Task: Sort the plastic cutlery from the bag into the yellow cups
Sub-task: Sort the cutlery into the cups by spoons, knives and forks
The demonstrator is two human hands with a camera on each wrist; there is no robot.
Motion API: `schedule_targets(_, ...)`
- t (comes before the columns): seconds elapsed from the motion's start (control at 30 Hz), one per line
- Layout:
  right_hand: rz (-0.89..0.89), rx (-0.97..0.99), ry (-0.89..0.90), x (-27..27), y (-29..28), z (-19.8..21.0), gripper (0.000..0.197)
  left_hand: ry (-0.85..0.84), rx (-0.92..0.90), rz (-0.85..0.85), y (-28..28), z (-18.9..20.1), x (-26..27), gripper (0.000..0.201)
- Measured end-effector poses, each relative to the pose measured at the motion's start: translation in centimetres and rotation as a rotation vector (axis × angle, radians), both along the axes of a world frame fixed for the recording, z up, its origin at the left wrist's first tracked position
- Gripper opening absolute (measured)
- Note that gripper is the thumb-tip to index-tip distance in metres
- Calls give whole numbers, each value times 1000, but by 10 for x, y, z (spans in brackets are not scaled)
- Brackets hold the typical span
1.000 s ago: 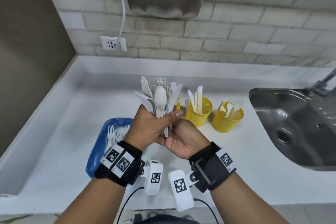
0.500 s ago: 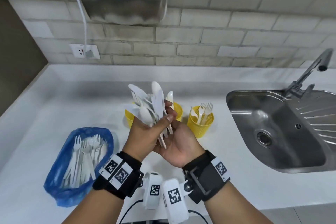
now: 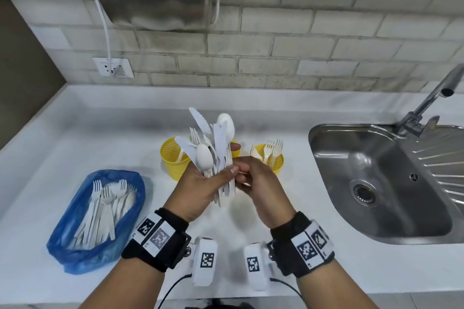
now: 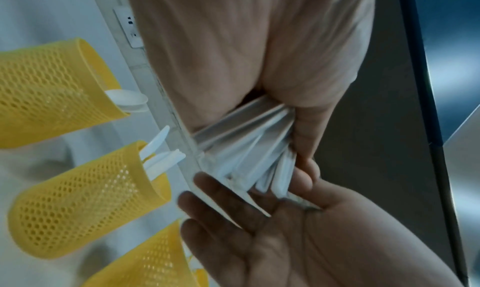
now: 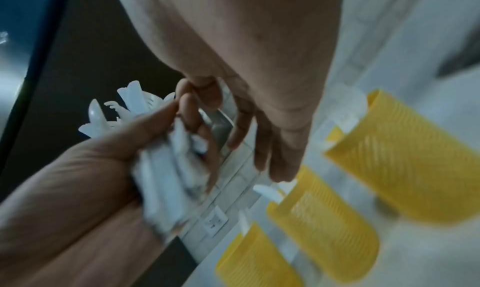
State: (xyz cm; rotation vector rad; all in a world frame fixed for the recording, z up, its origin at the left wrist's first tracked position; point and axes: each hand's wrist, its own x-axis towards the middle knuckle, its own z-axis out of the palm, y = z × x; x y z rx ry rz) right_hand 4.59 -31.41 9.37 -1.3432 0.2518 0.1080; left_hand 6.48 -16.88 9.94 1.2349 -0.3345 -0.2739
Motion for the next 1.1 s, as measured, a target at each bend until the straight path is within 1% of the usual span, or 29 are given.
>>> schedule_targets(0.03,7,-95,-52,-1,-8,3,27,9,5,-27,2,1,-1,27)
schedule_targets(0.07,11,-129,-87,-1,-17,7,24,8,25,-53,3,1,-1,24)
schedule_targets(0.13,17,-122,-154,-3,-33,17,24,-7,86,-85,2,1,-4,18)
schedule_targets(0.17,26,-122,-201,-4,-39,24,26,-13,115,-95,1,1,-5,17)
schedule_targets(0.23,47,-171,-349,-6,-47,38,33,-23,177,-124,-1,0,-5,22)
schedule_targets(0.3,99,-283,-513,-7,-52,51,40,-51,234,-171,-5,1,-5,25)
schedule_targets(0.37,160,-446,-654,-6,-55,62,44,-90,309,-195,-10,4,-5,23)
schedule_targets(0.43,186,-608,-773,-1,-57,70,41,-126,388,-186,-14,5,-3,18)
schedule_targets(0.5,169,-679,-845,5,-57,73,33,-155,447,-156,-16,4,0,9)
schedule_targets(0.6,105,-649,-855,11,-59,73,20,-181,502,-103,-16,2,6,5)
schedule_targets(0.67,113,-587,-836,14,-61,74,17,-202,512,-76,-15,2,9,5)
schedule_targets(0.83,236,-591,-794,27,-67,77,17,-204,489,-65,-16,-3,18,8)
schedule_targets(0.9,263,-527,-767,31,-70,78,19,-199,485,-62,-16,-3,21,7)
schedule_targets(1.0,205,-389,-694,38,-74,76,27,-178,452,-45,-13,-3,27,8)
schedule_targets(1.1,147,-372,-633,44,-77,69,28,-174,405,-15,-8,0,32,10)
